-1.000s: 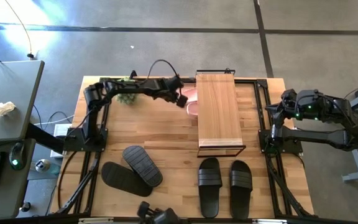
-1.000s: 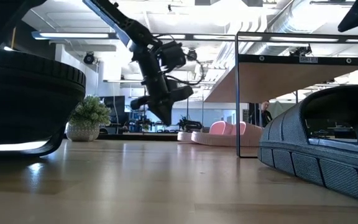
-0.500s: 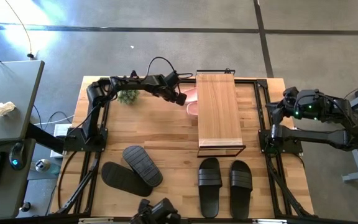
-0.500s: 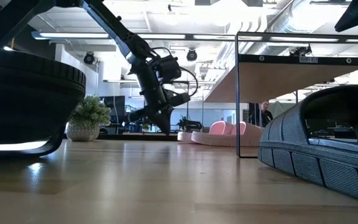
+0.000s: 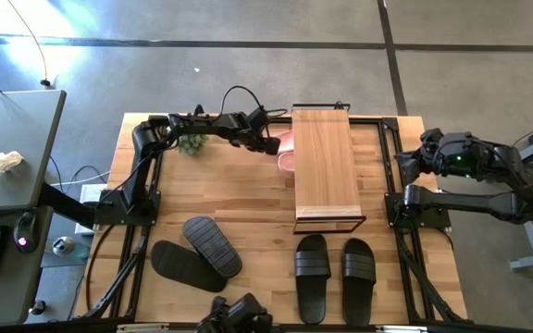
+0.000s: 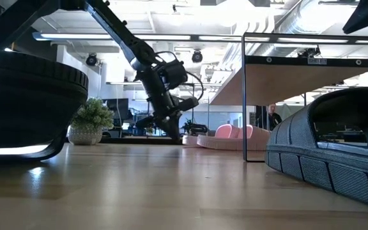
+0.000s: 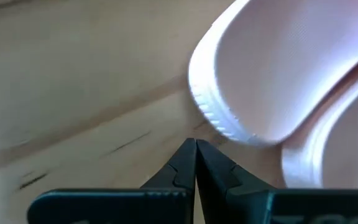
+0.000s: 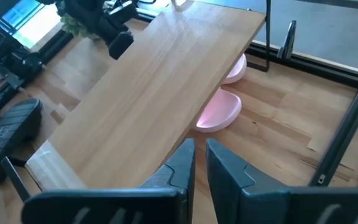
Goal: Pick and place slides into the shelf
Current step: Adjust the pink slippers under the shelf
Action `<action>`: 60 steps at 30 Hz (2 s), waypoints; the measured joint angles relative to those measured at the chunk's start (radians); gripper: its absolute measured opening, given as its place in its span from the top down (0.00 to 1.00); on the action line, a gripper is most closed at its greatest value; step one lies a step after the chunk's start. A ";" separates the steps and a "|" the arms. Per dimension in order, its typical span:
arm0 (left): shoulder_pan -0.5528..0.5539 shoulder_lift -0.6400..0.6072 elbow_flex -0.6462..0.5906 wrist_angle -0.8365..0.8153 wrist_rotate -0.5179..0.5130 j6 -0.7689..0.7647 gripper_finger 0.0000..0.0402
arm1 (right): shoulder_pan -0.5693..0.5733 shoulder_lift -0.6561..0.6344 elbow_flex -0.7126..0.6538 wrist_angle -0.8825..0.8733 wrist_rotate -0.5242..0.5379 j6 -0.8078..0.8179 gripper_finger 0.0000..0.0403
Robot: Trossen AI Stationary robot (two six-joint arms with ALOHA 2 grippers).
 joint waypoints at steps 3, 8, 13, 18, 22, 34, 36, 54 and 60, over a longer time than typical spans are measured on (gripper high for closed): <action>-0.006 -0.001 0.003 0.047 0.000 -0.017 1.00 | 0.000 0.015 0.000 0.000 0.000 -0.001 0.93; -0.007 0.000 0.003 0.080 -0.002 -0.058 1.00 | 0.000 0.039 0.000 0.000 -0.009 -0.009 0.93; -0.007 0.016 0.002 0.074 -0.011 -0.062 1.00 | 0.000 0.048 0.000 -0.001 -0.012 -0.020 0.93; -0.008 0.018 0.017 0.070 -0.006 -0.077 1.00 | 0.000 0.053 0.000 -0.001 -0.011 -0.029 0.93; -0.019 0.048 0.095 0.037 0.004 -0.076 1.00 | 0.000 0.054 0.000 -0.001 -0.011 -0.029 0.93; -0.022 0.176 0.373 -0.206 0.010 0.035 1.00 | 0.000 0.054 0.000 -0.001 -0.010 -0.029 0.93; -0.017 0.176 0.398 -0.211 0.003 0.050 1.00 | 0.000 0.053 0.000 -0.001 -0.008 -0.029 0.93; -0.004 0.175 0.490 -0.471 -0.078 0.209 1.00 | -0.049 0.326 0.000 0.027 0.009 0.193 0.98; 0.004 0.175 0.490 -0.521 -0.059 0.209 1.00 | -0.350 0.466 0.000 0.100 -0.195 0.005 1.00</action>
